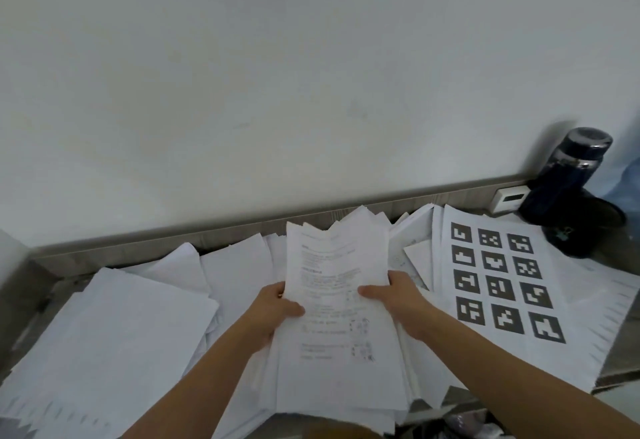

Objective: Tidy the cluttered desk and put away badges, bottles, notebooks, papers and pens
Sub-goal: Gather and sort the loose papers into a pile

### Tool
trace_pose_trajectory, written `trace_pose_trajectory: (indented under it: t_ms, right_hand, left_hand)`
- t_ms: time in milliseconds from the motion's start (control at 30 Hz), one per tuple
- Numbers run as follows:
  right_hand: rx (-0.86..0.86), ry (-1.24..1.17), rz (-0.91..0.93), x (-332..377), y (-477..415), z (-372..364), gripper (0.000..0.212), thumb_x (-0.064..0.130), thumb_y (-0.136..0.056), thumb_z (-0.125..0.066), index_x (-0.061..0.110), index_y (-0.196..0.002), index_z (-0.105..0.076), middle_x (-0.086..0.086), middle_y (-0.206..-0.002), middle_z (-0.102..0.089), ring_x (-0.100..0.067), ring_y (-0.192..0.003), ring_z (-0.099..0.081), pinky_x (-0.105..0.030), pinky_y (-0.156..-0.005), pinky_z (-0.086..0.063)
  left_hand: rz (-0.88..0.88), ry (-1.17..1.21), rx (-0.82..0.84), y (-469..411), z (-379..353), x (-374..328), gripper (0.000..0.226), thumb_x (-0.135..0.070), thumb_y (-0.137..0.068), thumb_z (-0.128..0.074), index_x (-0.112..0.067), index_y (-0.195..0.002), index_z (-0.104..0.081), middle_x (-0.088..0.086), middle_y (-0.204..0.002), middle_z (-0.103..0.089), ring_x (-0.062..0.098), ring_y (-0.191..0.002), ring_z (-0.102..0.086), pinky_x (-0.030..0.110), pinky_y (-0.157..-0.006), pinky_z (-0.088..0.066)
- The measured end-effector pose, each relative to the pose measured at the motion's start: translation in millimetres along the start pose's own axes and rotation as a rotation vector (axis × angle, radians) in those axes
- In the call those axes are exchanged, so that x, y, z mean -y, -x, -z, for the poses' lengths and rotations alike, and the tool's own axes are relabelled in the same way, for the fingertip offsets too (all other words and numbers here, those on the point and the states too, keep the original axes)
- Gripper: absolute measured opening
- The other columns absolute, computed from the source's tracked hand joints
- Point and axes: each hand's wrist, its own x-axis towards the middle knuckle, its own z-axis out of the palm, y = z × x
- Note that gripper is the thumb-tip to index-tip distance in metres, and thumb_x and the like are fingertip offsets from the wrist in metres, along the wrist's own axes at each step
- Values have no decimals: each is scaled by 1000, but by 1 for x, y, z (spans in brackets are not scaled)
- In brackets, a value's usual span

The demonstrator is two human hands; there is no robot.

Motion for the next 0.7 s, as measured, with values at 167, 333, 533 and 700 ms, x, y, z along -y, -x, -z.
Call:
trace_pose_trajectory:
  t_ms: [167, 333, 533, 700]
  right_hand:
    - [-29, -98, 322, 66, 31, 15, 22, 7, -87, -69, 8, -109, -68, -8, -102, -76, -28, -90, -73, -46, -81, -59]
    - [36, -81, 473, 84, 50, 18, 33, 3, -81, -73, 10, -112, -68, -7, -107, -74, -25, -97, -72, -40, -82, -59]
    - [22, 21, 436, 62, 62, 13, 46, -2, -78, -76, 22, -116, -66, 1, -110, -73, -19, -107, -67, -28, -81, -57]
    - [-12, -128, 424, 73, 80, 17, 34, 4, -80, -74, 6, -113, -68, -11, -108, -74, -31, -98, -71, -45, -83, -59]
  left_hand:
    - [-302, 263, 146, 20, 23, -53, 45, 10, -75, -69, -4, -118, -63, 12, -117, -69, 28, -104, -68, 39, -85, -58]
    - [-538, 244, 213, 31, 24, -75, 57, 2, -69, -76, -9, -123, -62, 9, -121, -68, 26, -113, -64, 41, -94, -52]
    - [-619, 109, 182, 40, 12, -75, 44, 5, -75, -77, -18, -111, -69, 1, -112, -72, 18, -108, -66, 36, -92, -54]
    - [-603, 212, 209, 51, 16, -91, 43, -10, -67, -78, -10, -109, -69, 7, -110, -73, 26, -101, -70, 43, -84, -56]
